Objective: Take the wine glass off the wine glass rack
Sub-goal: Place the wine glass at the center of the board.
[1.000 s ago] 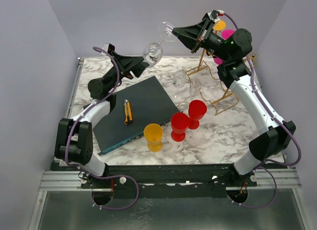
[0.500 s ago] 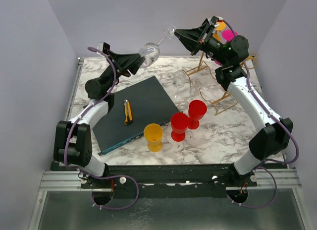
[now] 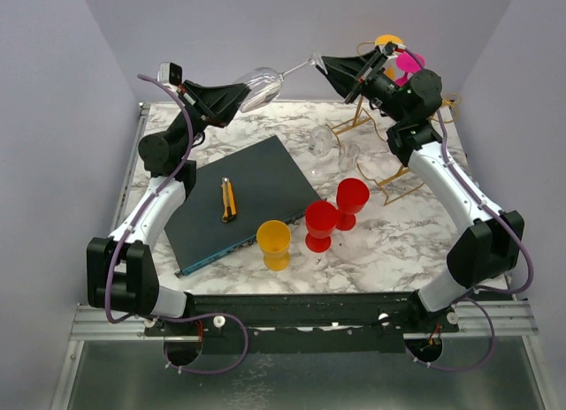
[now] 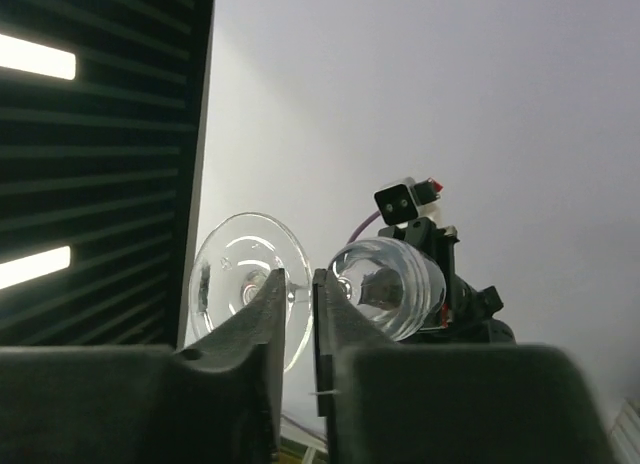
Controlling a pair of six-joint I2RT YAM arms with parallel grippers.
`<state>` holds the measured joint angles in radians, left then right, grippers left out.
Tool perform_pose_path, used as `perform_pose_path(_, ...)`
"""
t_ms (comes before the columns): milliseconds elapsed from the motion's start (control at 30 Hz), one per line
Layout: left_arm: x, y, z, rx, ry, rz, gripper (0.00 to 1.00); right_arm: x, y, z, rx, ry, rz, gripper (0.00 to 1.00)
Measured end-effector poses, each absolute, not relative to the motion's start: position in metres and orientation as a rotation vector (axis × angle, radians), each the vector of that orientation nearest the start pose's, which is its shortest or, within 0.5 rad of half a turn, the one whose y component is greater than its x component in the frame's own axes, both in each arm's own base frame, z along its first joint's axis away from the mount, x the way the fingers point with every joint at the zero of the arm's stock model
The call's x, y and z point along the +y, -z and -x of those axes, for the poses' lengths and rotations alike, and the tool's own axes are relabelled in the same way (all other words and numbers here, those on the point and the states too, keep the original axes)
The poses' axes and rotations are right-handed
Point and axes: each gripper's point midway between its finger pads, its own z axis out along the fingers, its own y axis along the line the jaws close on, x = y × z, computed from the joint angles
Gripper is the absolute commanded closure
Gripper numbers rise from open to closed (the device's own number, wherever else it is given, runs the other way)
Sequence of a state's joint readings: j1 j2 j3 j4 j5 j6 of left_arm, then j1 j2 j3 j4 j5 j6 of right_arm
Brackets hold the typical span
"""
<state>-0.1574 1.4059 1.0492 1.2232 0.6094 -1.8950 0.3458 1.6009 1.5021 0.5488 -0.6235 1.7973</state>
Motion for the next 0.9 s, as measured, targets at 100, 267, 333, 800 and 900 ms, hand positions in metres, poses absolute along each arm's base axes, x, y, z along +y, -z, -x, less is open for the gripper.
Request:
perform_pose_path(100, -0.187, -0.500, -0.325, 1.124, 2.065, 0.185, 1.00, 0.278, -0.494, -0.383, 1.539, -2.068, -0.418, 0.47)
perform_pose_path(267, -0.193, -0.493, -0.339, 1.197, 1.995, 0.214, 1.00, 0.275, -0.471, -0.394, 1.616, -1.929, -0.481, 0.25)
perform_pose_path(333, -0.194, -0.494, -0.341, 1.215, 1.971, 0.212, 1.00, 0.271, -0.461, -0.398, 1.648, -1.856, -0.512, 0.14)
perform_pose_path(800, -0.166, -0.520, -0.394, 1.370, 1.534, 0.244, 1.00, 0.206, -0.455, -0.353, 1.734, -1.281, -0.520, 0.00)
perform_pose_path(900, -0.159, -0.522, -0.421, 1.441, 1.350, 0.232, 1.00, 0.194, -0.454, -0.343, 1.755, -1.173, -0.471, 0.00)
